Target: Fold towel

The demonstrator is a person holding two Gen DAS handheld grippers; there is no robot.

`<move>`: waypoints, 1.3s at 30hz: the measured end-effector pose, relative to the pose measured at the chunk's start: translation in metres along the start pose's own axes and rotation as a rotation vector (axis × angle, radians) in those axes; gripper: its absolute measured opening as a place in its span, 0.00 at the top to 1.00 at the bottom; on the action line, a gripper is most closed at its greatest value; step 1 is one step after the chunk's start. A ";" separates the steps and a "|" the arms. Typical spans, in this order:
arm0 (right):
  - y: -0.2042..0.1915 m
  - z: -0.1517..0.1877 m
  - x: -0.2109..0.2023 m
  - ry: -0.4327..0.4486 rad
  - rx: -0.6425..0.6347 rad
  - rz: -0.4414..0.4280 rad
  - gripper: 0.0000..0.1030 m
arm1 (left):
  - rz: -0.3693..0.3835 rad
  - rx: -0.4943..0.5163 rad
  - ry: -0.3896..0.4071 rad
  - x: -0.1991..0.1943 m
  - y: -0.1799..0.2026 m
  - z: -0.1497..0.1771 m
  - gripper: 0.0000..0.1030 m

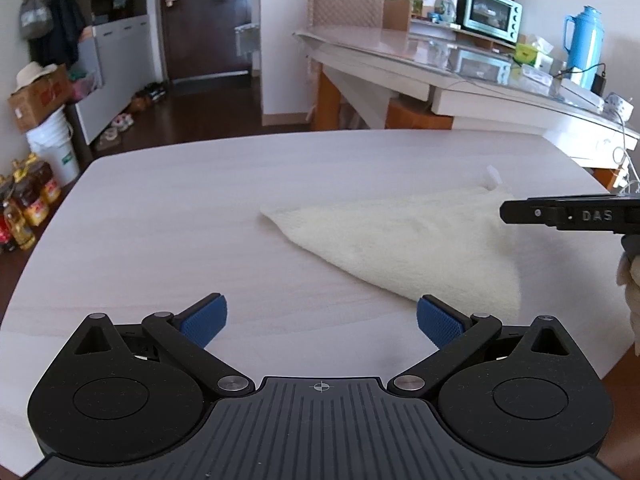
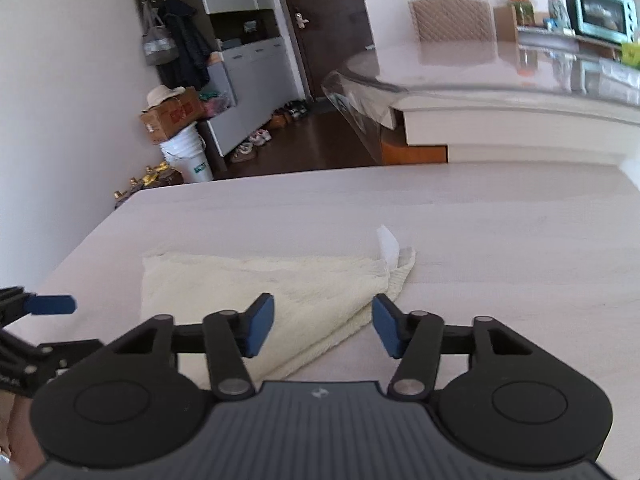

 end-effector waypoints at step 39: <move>-0.127 0.015 -0.024 -0.023 -0.422 -0.329 0.60 | -0.140 0.013 0.029 -0.017 -0.077 0.001 0.00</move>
Point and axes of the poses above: each gripper's, at about its wrist camera, not at the fingertips, and x roughly the way its jaws point, y to its right, z to its underside, the point moved 2 cm from there along x, roughly the way its jaws point, and after that the axes turned 7 degrees about x, right-handed, at the moved point
